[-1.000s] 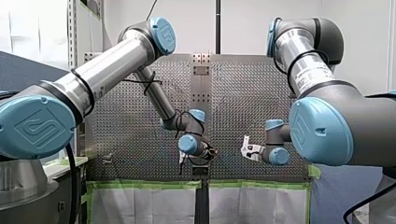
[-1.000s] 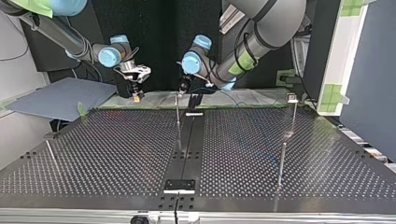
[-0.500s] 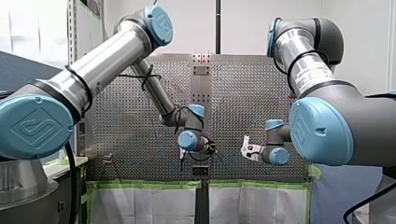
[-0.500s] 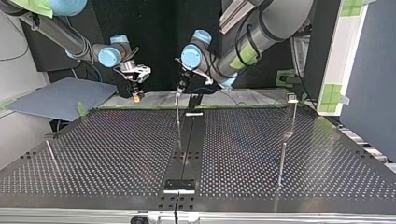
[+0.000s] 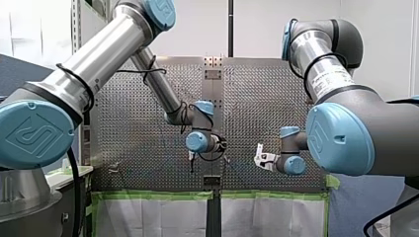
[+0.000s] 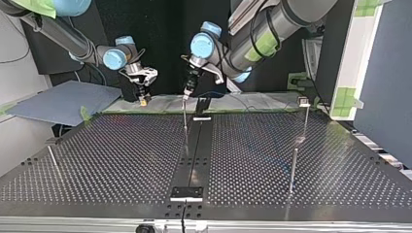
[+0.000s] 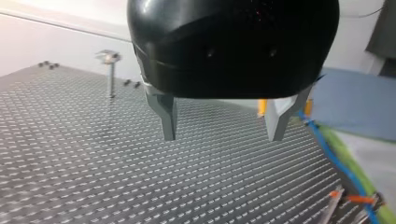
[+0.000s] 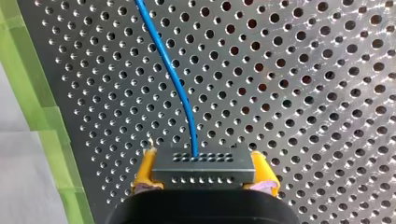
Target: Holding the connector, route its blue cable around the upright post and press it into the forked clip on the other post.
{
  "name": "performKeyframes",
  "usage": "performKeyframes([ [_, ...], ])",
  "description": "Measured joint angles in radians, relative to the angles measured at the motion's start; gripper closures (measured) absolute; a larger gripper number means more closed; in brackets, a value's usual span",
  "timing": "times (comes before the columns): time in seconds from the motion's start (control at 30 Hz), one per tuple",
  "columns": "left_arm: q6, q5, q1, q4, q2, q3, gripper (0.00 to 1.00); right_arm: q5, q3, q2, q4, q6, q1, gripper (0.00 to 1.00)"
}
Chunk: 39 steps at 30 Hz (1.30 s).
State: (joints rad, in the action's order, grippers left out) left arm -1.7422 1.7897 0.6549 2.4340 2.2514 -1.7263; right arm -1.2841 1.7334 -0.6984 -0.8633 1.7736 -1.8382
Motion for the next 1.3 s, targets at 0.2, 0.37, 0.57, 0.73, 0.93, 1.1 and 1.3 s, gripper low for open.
performKeyframes([
  [0.2, -0.023, 0.055, -0.005, -0.054, -0.055, -0.055, 0.07, 0.0, 0.001, 0.0, 0.001, 0.001, 0.0, 1.0],
  [0.37, -0.031, 0.089, -0.009, -0.078, -0.101, -0.101, 0.07, 0.0, 0.0, 0.0, 0.0, 0.005, -0.001, 1.0],
  [0.57, -0.059, 0.118, -0.013, -0.106, -0.15, -0.15, 0.07, 0.001, 0.0, 0.0, -0.001, 0.006, -0.002, 1.0],
  [0.73, -0.069, 0.122, -0.013, -0.105, -0.195, -0.195, 0.07, 0.001, 0.0, 0.0, -0.002, 0.006, -0.002, 1.0],
  [0.93, -0.071, 0.123, -0.013, -0.092, -0.258, -0.258, 0.07, 0.0, 0.0, 0.0, -0.007, 0.007, -0.002, 1.0],
  [1.1, -0.072, 0.123, -0.013, -0.089, -0.305, -0.305, 0.07, 0.0, -0.001, 0.0, -0.011, 0.008, -0.002, 1.0],
  [1.3, -0.078, 0.123, -0.014, -0.099, -0.353, -0.353, 0.07, 0.0, -0.001, 0.0, -0.013, 0.008, -0.002, 1.0],
])
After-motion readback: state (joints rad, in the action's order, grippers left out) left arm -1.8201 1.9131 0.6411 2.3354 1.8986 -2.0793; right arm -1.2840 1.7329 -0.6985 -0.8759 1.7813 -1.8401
